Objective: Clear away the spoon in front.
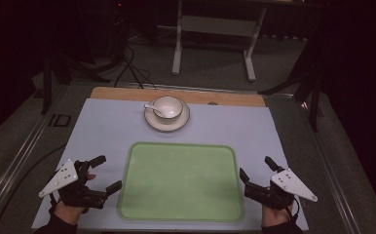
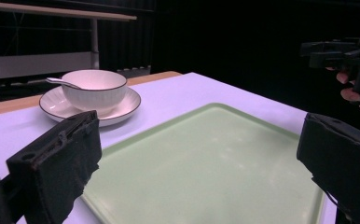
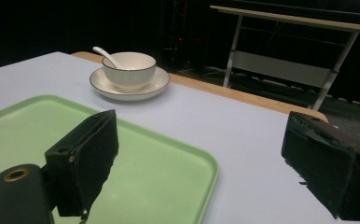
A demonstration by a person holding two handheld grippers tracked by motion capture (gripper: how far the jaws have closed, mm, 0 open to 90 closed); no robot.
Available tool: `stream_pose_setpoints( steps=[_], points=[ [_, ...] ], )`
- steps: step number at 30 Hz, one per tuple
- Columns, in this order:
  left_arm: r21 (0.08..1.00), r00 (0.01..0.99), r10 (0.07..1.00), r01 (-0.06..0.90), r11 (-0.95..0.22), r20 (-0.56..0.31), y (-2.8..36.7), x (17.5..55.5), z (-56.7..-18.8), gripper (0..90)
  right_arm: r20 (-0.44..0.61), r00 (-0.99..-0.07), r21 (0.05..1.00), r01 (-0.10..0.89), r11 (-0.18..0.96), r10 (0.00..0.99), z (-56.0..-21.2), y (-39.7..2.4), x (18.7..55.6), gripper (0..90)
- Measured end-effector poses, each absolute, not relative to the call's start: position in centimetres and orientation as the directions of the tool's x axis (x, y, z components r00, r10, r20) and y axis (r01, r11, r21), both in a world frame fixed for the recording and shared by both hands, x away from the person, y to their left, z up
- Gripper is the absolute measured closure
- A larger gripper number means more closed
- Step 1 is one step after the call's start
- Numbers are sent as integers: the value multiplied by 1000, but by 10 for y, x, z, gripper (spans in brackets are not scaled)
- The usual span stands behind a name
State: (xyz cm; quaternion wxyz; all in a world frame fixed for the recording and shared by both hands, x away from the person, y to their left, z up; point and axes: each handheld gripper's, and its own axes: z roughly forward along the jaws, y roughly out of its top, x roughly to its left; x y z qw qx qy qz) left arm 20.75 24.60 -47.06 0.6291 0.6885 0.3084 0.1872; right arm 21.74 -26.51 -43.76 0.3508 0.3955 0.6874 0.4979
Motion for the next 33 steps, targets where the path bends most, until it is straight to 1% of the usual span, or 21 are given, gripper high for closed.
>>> stream_pose_setpoints(
  steps=[10, 17, 23, 28, 30, 33],
  points=[
    [978, 754, 647, 199, -56, -117, 242, 208, -472, 2, -94, -480, 962, 180, 203, 872, -437, -263, 214, 107],
    [968, 776, 610, 243, -59, -158, 234, 209, -470, 2, -99, -483, 964, 172, 205, 870, -436, -263, 213, 107],
    [971, 809, 568, 229, -69, -151, 222, 206, -466, 2, -94, -490, 963, 175, 204, 867, -437, -263, 213, 107],
    [964, 809, 561, 256, -69, -175, 215, 209, -457, 2, -96, -494, 964, 171, 204, 864, -436, -263, 213, 107],
    [963, 821, 544, 258, -80, -174, 213, 212, -453, 2, -93, -495, 964, 174, 204, 864, -437, -262, 213, 107],
    [961, 827, 541, 252, -112, -154, 208, 215, -447, 2, -92, -497, 963, 175, 204, 863, -437, -262, 213, 107]
  ],
)
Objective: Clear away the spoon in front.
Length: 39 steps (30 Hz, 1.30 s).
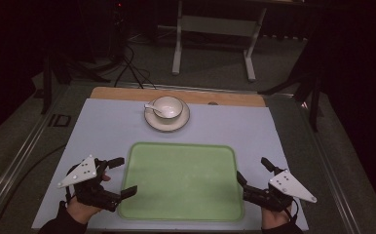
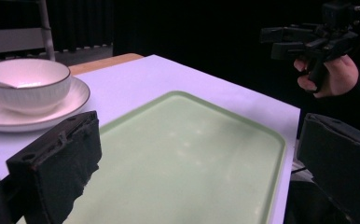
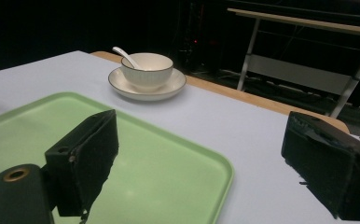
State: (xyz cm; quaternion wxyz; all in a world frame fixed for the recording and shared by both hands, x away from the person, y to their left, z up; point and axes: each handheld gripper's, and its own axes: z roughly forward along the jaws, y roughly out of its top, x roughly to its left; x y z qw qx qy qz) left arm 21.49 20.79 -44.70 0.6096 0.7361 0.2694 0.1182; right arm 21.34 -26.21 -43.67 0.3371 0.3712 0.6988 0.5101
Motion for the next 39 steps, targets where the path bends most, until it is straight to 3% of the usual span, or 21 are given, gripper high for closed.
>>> stream_pose_setpoints(
  steps=[10, 26, 39],
  points=[
    [956, 816, 563, 254, -145, -131, 203, 246, -431, 2, -98, -501, 961, 175, 212, 860, -437, -261, 213, 107],
    [947, 752, 625, 316, -66, -207, 198, 307, -427, 7, -98, -510, 961, 175, 214, 854, -437, -259, 212, 107],
    [910, 655, 706, 412, -36, -269, 184, 362, -452, 15, -100, -519, 959, 176, 220, 849, -437, -259, 213, 107]
  ],
)
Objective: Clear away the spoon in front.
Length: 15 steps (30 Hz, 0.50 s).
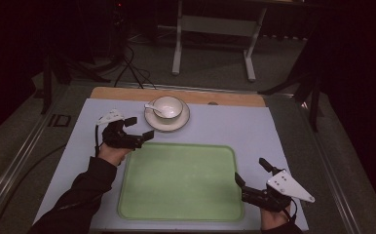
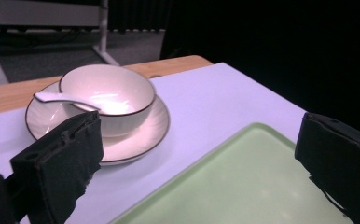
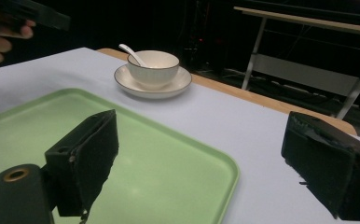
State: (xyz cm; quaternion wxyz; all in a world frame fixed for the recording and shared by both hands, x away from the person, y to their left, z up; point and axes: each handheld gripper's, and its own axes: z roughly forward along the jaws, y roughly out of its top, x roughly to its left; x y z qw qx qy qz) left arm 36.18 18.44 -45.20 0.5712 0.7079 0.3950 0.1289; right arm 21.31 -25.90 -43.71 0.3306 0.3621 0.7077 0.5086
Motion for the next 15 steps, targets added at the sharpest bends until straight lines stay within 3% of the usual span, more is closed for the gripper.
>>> stream_pose_setpoints(
  steps=[5, 15],
  points=[
    [897, 626, 718, 442, -5, -305, 183, 379, -462, 38, -100, -522, 959, 177, 222, 847, -437, -259, 213, 107],
    [816, 494, 701, 531, 226, -515, 186, 419, -491, 150, -94, -525, 958, 184, 221, 846, -438, -259, 214, 107]
  ],
)
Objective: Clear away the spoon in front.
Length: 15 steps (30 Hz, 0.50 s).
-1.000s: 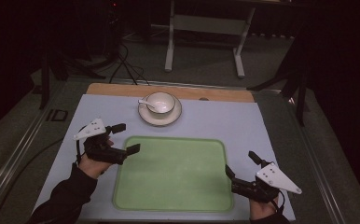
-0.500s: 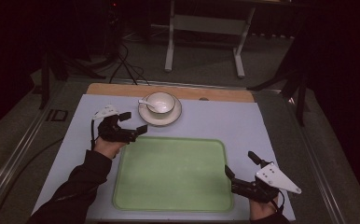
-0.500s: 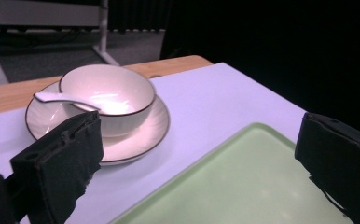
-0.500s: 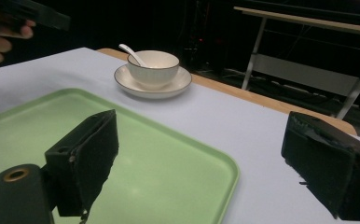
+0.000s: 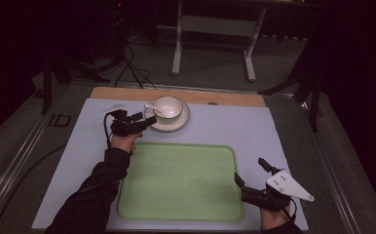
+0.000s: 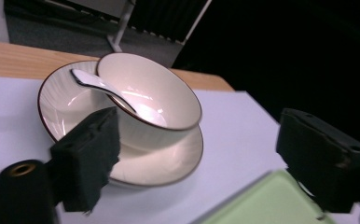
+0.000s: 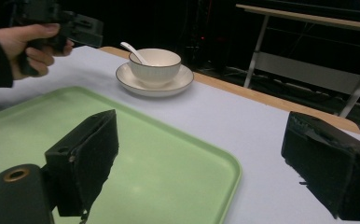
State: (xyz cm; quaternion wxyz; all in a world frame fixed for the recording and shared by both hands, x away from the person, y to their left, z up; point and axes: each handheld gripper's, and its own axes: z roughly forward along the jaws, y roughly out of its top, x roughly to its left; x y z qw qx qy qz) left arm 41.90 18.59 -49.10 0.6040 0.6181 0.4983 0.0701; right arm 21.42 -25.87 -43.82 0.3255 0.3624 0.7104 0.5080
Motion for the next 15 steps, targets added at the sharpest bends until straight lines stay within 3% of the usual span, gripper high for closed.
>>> stream_pose_setpoints(
  steps=[15],
  points=[
    [724, 242, 760, 565, 395, -603, 178, 453, -510, 326, -83, -533, 957, 194, 216, 842, -439, -260, 215, 107]
  ],
)
